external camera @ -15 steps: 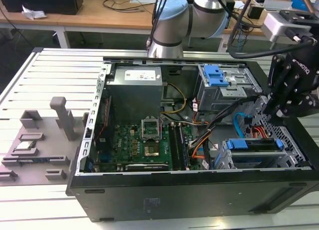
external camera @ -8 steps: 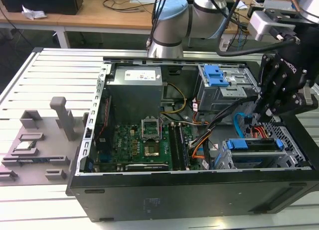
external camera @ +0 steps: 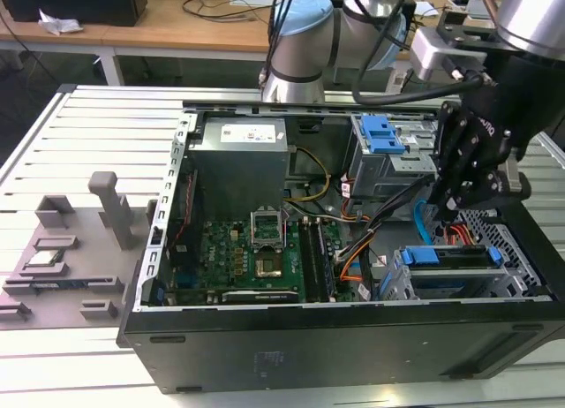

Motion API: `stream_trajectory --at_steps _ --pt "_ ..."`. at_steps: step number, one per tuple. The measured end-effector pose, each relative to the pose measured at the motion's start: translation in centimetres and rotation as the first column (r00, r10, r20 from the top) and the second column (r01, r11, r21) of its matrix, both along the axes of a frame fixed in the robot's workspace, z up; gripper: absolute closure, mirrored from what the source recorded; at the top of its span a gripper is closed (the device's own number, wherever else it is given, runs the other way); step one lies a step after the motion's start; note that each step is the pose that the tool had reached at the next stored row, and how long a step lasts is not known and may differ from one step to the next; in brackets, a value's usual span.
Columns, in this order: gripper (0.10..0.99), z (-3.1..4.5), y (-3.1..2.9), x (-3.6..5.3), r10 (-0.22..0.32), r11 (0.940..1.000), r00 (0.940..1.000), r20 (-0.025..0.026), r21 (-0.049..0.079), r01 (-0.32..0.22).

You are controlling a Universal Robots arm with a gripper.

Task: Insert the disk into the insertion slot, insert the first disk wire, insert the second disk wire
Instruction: 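Insert the second disk wire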

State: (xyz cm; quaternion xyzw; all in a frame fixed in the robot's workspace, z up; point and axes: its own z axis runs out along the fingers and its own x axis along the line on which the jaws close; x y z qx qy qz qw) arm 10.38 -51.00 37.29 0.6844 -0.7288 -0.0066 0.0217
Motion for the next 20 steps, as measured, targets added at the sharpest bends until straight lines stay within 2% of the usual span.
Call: stream_trajectory --at_steps 3,10,11,12,18,20 --pt "0.784 -0.33 0.02 -0.20 0.000 1.0000 1.0000 0.0000 -0.001 0.000" --pt "0.784 -0.34 0.02 -0.21 0.000 1.0000 1.0000 0.0000 -0.001 0.000" --pt "0.800 -0.34 0.02 -0.21 0.000 1.0000 1.0000 -0.0001 -0.001 0.000" --pt "0.925 -0.34 0.02 -0.21 0.000 1.0000 1.0000 0.0000 -0.001 0.000" --pt "0.925 -0.34 0.02 -0.21 0.000 1.0000 1.0000 0.0000 -0.001 0.000" --pt "0.925 -0.35 -0.36 -0.22 0.000 1.0000 1.0000 0.0000 -0.001 0.000"
